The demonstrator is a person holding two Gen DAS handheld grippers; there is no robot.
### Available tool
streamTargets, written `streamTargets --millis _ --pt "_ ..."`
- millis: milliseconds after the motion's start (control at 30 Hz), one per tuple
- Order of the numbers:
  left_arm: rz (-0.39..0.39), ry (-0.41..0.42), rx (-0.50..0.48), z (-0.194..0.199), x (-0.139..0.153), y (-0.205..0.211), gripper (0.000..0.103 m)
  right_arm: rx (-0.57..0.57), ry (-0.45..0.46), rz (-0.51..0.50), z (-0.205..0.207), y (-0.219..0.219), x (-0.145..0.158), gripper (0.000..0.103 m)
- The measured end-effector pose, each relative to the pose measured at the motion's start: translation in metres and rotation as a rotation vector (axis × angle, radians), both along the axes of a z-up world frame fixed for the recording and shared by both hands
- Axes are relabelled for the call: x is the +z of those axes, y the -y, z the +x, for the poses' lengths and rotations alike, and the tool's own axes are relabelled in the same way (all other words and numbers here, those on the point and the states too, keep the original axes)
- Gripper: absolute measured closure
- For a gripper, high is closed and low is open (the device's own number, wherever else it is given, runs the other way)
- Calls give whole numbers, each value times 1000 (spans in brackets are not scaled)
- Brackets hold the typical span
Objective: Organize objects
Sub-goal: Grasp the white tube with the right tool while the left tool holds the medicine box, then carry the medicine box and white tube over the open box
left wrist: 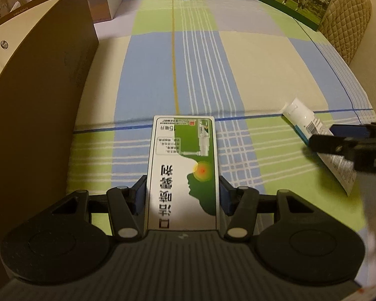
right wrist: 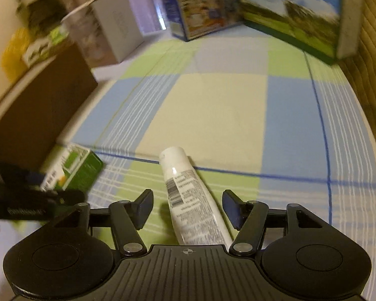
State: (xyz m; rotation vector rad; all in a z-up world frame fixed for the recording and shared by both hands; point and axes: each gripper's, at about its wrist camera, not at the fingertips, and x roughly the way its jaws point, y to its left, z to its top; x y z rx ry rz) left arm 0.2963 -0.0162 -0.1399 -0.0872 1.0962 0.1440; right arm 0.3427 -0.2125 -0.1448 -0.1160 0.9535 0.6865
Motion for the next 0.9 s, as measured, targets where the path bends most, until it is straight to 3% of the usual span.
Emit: streamTargets --millis 33,100,133,467,900 --pt "-1 1 4 1 0 0 51 16 27 -22 -3 -5 -2 46" --pt "1 -2 14 3 0 1 51 46 73 -62 -9 -12 -5 63" --pt "3 -3 16 3 0 1 51 58 95 -90 -12 -16 -6 65" --pt "20 -25 32 -13 2 9 52 159 80 -115 -58 -22 -4 66" --pt "-1 -75 34 -84 8 19 51 237 19 -114 -124 -14 2 66"
